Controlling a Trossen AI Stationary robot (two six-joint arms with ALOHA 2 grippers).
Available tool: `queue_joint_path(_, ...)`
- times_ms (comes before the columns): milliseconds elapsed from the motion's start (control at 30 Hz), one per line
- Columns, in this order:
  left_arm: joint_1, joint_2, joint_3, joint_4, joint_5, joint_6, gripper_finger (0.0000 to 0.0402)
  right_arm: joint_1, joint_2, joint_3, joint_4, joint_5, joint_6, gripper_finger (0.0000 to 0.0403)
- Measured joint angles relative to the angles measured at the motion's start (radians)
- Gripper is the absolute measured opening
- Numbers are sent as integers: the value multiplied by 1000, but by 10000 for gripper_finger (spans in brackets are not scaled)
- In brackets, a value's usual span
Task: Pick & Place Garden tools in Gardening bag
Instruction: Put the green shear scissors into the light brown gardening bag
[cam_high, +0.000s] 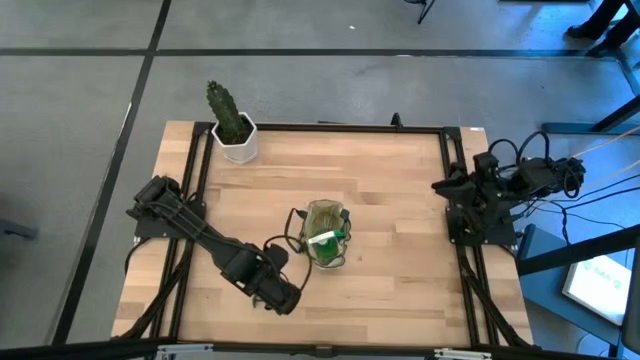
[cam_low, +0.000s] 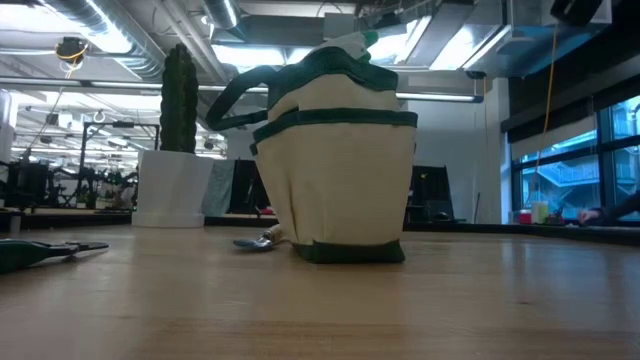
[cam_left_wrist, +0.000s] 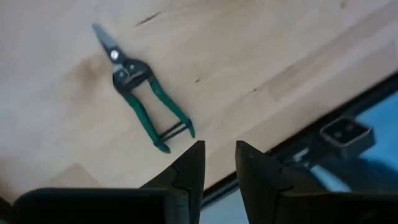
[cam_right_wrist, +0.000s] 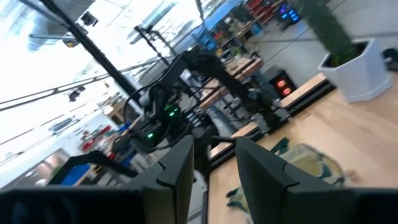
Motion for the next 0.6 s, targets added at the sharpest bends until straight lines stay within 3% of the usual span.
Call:
queue_joint_path(200, -24, 3, 0, 17, 3, -258, 84, 0, 0, 0, 0, -75, 3, 124)
queue_joint_path(333, -33, 16, 0, 29, -4, -352, 89, 0, 0, 0, -14, -85, 2, 124)
queue_joint_path(600, 3, 44, 0, -15, 26, -406, 184, 0, 0, 0, -100, -92, 4, 149)
